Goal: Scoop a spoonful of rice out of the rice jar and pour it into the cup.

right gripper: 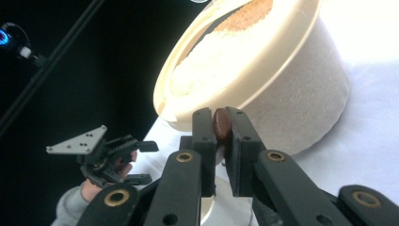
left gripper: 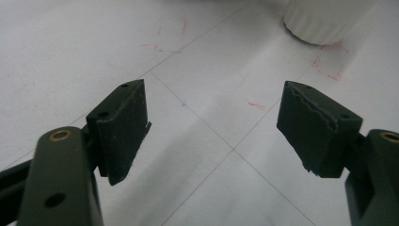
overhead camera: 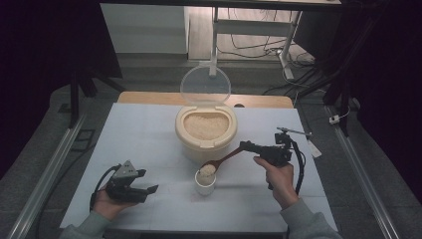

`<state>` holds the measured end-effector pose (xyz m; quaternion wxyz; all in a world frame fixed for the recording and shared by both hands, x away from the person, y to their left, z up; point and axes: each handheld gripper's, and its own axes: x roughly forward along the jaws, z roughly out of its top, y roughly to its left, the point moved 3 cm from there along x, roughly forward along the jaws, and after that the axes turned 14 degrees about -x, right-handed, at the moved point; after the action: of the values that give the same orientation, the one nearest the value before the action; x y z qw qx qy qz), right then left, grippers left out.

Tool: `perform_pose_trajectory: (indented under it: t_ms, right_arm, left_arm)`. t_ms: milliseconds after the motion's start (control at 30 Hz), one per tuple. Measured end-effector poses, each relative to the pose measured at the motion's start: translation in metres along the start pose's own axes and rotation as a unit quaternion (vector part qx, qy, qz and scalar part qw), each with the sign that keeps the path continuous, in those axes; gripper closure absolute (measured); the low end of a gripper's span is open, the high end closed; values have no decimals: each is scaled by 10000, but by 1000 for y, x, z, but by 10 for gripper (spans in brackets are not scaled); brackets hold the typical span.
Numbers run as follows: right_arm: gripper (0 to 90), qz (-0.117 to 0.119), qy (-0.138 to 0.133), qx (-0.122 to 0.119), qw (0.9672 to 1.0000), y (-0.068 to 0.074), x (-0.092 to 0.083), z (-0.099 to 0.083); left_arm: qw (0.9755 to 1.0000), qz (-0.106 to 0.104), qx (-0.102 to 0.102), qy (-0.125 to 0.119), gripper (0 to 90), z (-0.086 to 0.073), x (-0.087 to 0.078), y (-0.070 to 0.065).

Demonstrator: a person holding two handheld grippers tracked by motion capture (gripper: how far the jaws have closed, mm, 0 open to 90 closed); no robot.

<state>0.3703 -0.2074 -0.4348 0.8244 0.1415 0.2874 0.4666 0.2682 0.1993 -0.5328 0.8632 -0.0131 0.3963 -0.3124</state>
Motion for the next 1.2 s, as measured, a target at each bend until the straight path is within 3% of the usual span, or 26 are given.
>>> perform_pose_trajectory:
  t_ms: [400, 633, 833, 1200]
  right_arm:
    - [824, -142, -14, -613, 9980, 12, -3, 4]
    - [824, -164, -86, -1206, 9925, 23, -7, 6]
    - [824, -141, -112, -1288, 9915, 24, -9, 6]
    - [824, -79, -247, -1098, 9936, 16, -15, 4]
  left_arm:
    - [10000, 1, 14, 10, 246, 0, 0, 0]
    - [10000, 6, 13, 10, 246, 0, 0, 0]
    - [10000, 6, 8, 12, 246, 0, 0, 0]
    - [10000, 18, 11, 21, 246, 0, 1, 0]
